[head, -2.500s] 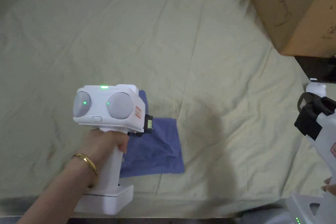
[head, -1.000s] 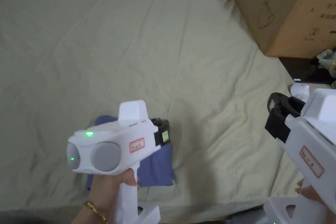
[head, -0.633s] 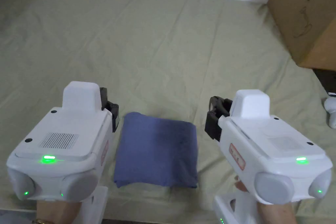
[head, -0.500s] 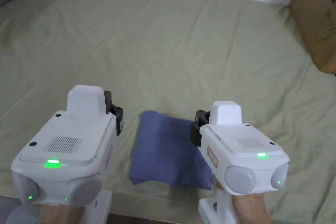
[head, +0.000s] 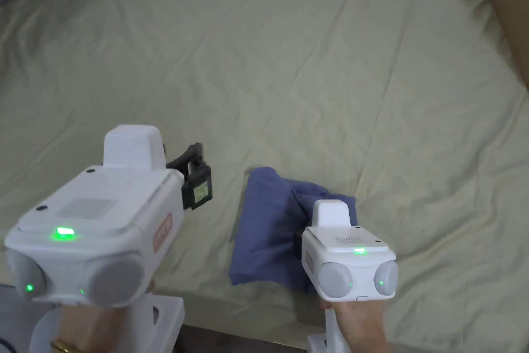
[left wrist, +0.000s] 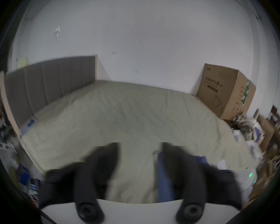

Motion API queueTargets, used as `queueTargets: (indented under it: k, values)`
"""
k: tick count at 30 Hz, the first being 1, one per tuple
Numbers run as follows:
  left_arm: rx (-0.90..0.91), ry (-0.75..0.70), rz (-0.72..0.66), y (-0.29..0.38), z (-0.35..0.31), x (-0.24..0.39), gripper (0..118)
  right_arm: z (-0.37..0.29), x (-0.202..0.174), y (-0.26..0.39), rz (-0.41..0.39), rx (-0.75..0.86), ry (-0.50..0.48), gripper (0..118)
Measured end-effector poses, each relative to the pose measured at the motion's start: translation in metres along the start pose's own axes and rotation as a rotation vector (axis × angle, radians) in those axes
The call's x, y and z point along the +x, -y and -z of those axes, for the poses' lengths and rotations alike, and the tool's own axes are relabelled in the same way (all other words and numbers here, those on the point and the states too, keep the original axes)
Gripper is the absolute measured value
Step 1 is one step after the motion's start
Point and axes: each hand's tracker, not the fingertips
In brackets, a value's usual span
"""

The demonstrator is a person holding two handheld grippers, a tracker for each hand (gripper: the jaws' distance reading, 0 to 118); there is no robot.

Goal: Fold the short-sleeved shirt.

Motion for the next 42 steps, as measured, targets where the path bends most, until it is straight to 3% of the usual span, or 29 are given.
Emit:
queueTargets:
  k: [1,2,6,14,24,27,30,32,36,42]
  values:
    - [-0.031,0.05,-0.05,-0.005,0.008,-0.007,104,-0.001,0.0,-0.001,0.01,0.001,0.0,0]
    - [-0.064,0.096,-0.092,-0.009,0.016,-0.014,118,-0.002,0.001,-0.001,0.017,0.0,-0.001,0]
    - [-0.228,0.378,-0.287,-0.02,0.058,-0.048,118,-0.001,0.004,0.001,0.02,0.0,0.0,0]
    - [-0.792,0.683,-0.556,0.044,0.157,-0.089,118,0.003,0.014,0.003,0.058,0.003,-0.021,0]
    - [-0.847,0.855,-0.68,0.074,0.197,-0.066,118,0.005,0.02,0.004,0.117,0.009,-0.042,0]
    - [-0.853,0.877,-0.655,0.07,0.206,-0.053,109,0.007,0.024,0.005,0.128,0.007,-0.048,0]
    - [-0.88,0.83,-0.568,0.071,0.216,-0.037,71,0.006,0.025,0.004,0.146,0.003,-0.053,0]
    - [-0.911,0.785,-0.508,0.073,0.221,-0.029,38,0.004,0.028,0.001,0.161,-0.003,-0.06,0]
    - [-0.901,0.763,-0.486,0.065,0.216,-0.023,24,-0.017,0.037,-0.01,0.198,0.016,-0.088,0]
    - [-0.952,0.58,-0.357,0.031,0.202,0.005,17,-0.087,0.067,-0.042,0.146,0.22,-0.05,0]
